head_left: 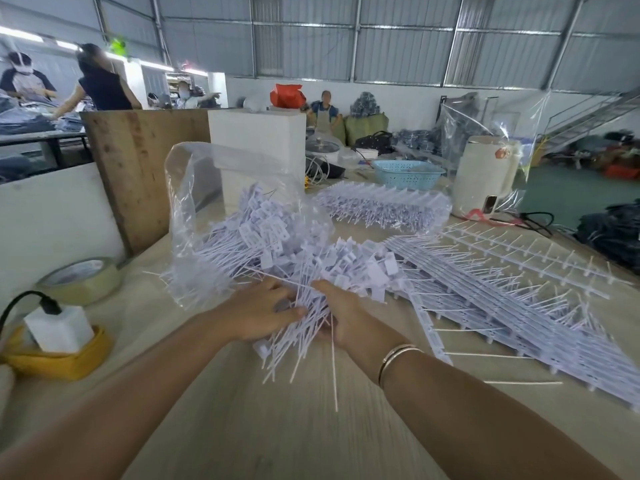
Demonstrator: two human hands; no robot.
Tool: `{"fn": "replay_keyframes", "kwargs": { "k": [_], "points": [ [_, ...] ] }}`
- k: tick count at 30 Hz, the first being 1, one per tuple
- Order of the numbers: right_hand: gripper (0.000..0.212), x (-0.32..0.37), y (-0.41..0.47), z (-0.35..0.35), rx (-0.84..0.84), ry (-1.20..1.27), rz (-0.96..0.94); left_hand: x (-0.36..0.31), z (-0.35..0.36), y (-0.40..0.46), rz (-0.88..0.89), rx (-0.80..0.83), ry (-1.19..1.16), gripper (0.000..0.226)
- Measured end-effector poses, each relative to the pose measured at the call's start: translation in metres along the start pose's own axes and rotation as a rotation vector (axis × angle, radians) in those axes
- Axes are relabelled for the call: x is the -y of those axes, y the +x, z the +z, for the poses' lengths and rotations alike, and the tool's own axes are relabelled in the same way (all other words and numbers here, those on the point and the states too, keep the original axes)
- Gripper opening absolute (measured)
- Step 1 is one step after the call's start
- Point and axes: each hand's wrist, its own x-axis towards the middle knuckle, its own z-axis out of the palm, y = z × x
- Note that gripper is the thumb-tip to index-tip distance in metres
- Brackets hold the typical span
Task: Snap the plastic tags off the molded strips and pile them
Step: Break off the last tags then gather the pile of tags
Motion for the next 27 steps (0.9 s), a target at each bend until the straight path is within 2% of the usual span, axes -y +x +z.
{"fn": "replay_keyframes", "kwargs": {
  "k": [5,9,11,12,15,16,19,21,24,27],
  "points": [
    [0.07,-0.006,-0.003,-0.011,-0.135,-0.128,-0.124,0.015,-0.009,-0.008,-0.05,-0.019,-0.153,0.083],
    [0.087,0.0,-0.01,-0.029,-0.13,-0.231,-0.284,0.019,-0.008,-0.007,-0.055,0.013,-0.04,0.046],
    [0.081,0.007,-0.013,-0.038,-0.115,-0.253,-0.349,0.018,-0.008,-0.006,-0.056,0.038,-0.012,0.027],
    [0.077,0.012,-0.015,-0.042,-0.115,-0.247,-0.379,0.019,-0.008,-0.005,-0.055,0.056,0.015,0.024],
    [0.07,0.025,-0.021,-0.052,-0.111,-0.209,-0.459,0.018,-0.005,-0.006,-0.059,0.073,0.164,0.05],
    [0.062,0.03,-0.026,-0.056,-0.117,-0.2,-0.486,0.017,-0.004,-0.007,-0.051,0.054,0.19,0.053],
    [0.055,0.044,-0.039,-0.065,-0.102,-0.156,-0.523,0.009,-0.003,-0.01,-0.042,-0.01,0.165,0.039],
    [0.058,0.051,-0.048,-0.069,-0.086,-0.134,-0.515,0.001,-0.009,-0.016,-0.049,0.006,0.169,0.042],
    [0.043,0.06,-0.059,-0.076,-0.046,-0.102,-0.573,-0.011,-0.031,-0.028,-0.025,0.061,0.219,0.045],
    [0.043,0.063,-0.066,-0.081,0.01,-0.075,-0.641,-0.029,-0.069,-0.048,0.067,-0.053,0.132,0.037]
  ]
}}
